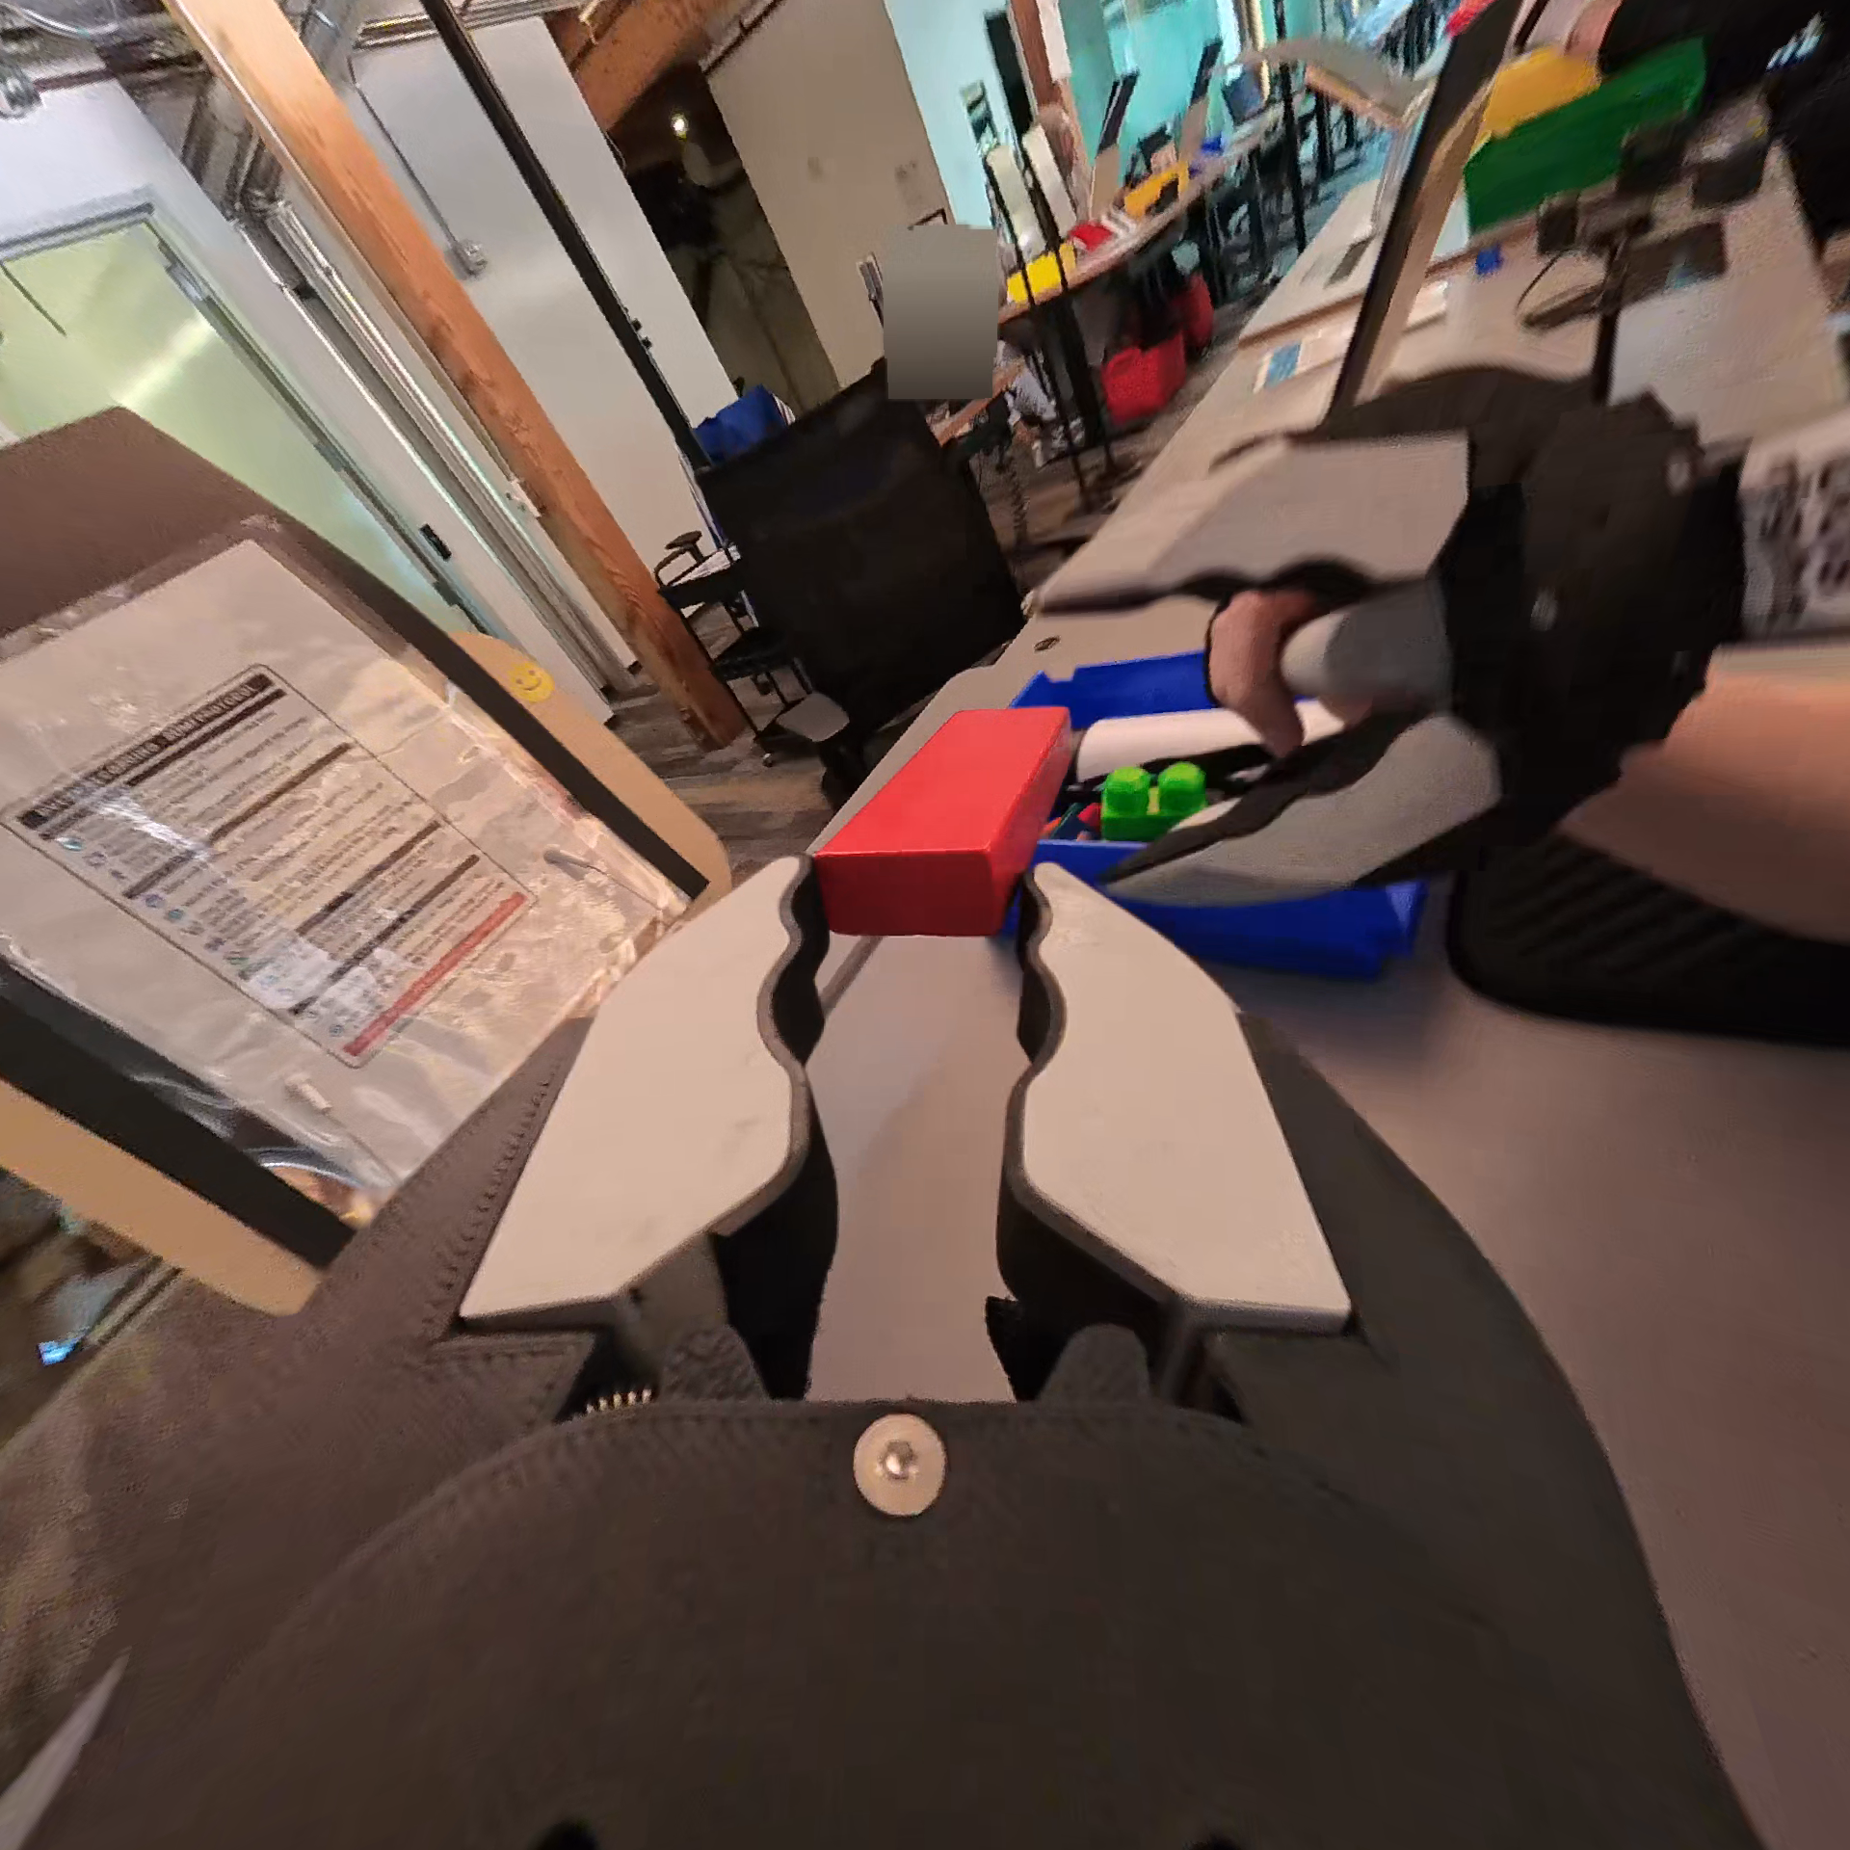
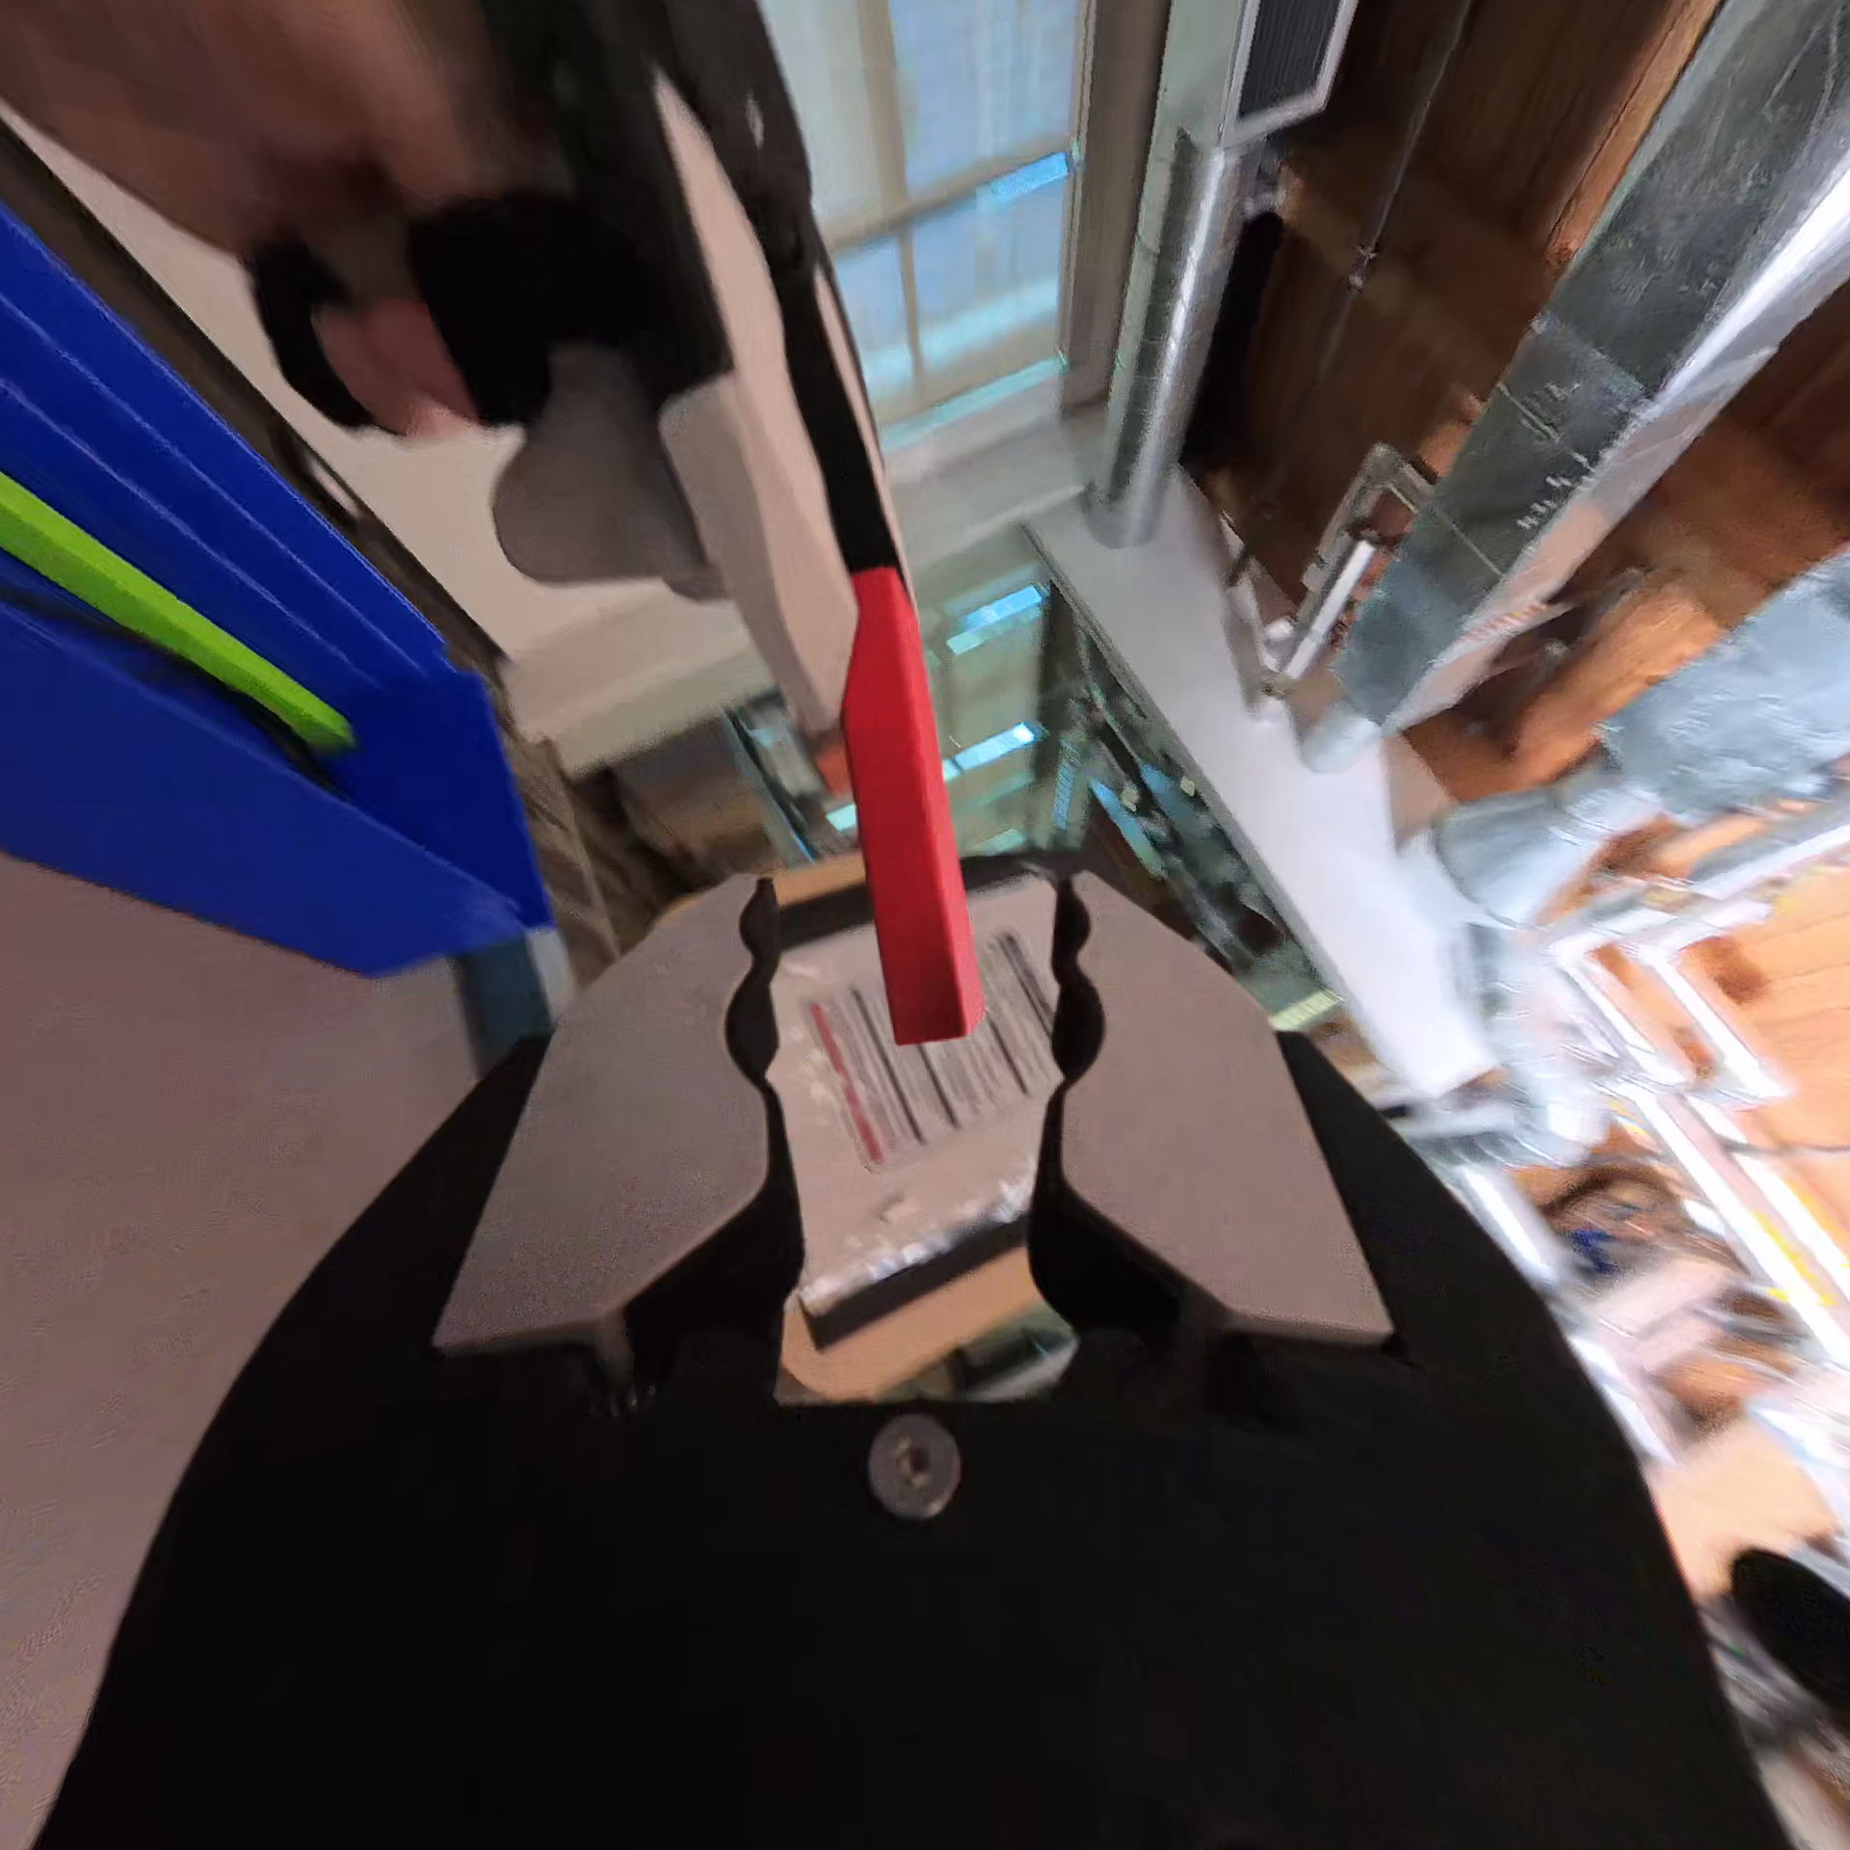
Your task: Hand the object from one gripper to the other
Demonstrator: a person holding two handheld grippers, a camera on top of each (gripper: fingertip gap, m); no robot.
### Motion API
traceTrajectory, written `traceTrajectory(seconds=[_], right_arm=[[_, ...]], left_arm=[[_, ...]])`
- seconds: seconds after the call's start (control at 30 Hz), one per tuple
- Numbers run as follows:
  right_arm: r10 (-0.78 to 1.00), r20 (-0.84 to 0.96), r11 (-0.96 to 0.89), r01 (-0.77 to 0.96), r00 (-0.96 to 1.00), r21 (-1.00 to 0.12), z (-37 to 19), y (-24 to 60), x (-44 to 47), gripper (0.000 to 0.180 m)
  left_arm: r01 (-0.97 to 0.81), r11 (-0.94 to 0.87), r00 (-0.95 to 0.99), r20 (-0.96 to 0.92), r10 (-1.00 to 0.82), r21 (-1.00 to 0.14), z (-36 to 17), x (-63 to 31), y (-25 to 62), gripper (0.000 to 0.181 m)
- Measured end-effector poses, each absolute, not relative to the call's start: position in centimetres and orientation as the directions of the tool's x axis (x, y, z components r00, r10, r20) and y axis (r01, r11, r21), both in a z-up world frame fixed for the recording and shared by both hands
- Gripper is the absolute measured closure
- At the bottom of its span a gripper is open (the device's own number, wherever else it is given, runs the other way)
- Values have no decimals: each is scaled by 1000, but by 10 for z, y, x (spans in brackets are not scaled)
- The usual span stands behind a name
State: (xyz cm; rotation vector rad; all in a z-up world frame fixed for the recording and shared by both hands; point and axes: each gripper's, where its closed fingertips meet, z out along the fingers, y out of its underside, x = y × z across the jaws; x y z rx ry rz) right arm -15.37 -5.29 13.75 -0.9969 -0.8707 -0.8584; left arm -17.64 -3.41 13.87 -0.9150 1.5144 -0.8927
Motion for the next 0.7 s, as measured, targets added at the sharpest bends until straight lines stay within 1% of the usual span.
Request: traceTrajectory(seconds=[0.03,0.07,0.13,0.17,0.23,0.3,0.33,0.37,0.4,0.43,0.5,0.53,0.57,0.6,0.67,0.7], right_arm=[[-241,898,244,919,368,-311,139,-49,-151,126],[-282,895,201,934,345,-297,141,-47,-148,135],[-342,881,186,943,327,-278,146,-51,-146,152],[-333,883,196,940,331,-279,145,-52,-148,158],[-276,901,173,939,335,-296,139,-49,-147,162],[-246,890,149,922,385,-358,140,-48,-139,162],[-234,866,165,896,442,-413,144,-49,-133,163],[-196,829,177,850,524,-496,147,-50,-123,163],[-149,771,174,784,619,-596,150,-51,-109,163],[-98,686,150,692,721,-707,153,-53,-90,163],[22,425,35,424,905,-905,149,-58,-46,163],[58,267,-34,269,962,-962,143,-62,-23,163],[44,135,-107,139,990,-984,134,-66,3,163],[-11,56,-177,53,998,-983,121,-70,31,163],[-136,-36,-336,-81,990,-938,83,-80,82,163],[-161,-110,-414,-168,981,-895,61,-85,96,163]], left_arm=[[-76,396,-117,-386,-915,-915,139,-177,-36,145],[-76,378,-130,-366,-921,-923,139,-177,-38,145],[-73,352,-142,-340,-930,-933,140,-177,-40,145],[-61,336,-156,-324,-933,-940,141,-178,-42,145],[-30,289,-182,-279,-943,-957,145,-178,-47,145],[11,257,-196,-255,-947,-966,148,-179,-51,148],[39,247,-165,-250,-954,-968,152,-179,-48,145],[66,252,-132,-259,-957,-965,155,-181,-45,129],[81,266,-110,-274,-955,-960,158,-183,-42,121],[82,274,-94,-281,-955,-958,160,-185,-39,122],[73,262,-84,-268,-960,-962,163,-189,-35,122],[72,251,-86,-257,-963,-965,164,-191,-33,122],[68,244,-90,-249,-964,-967,165,-193,-31,124],[62,240,-90,-245,-965,-969,165,-194,-29,125],[48,239,-76,-242,-967,-970,165,-196,-24,126],[42,238,-73,-241,-968,-970,164,-196,-22,126]])
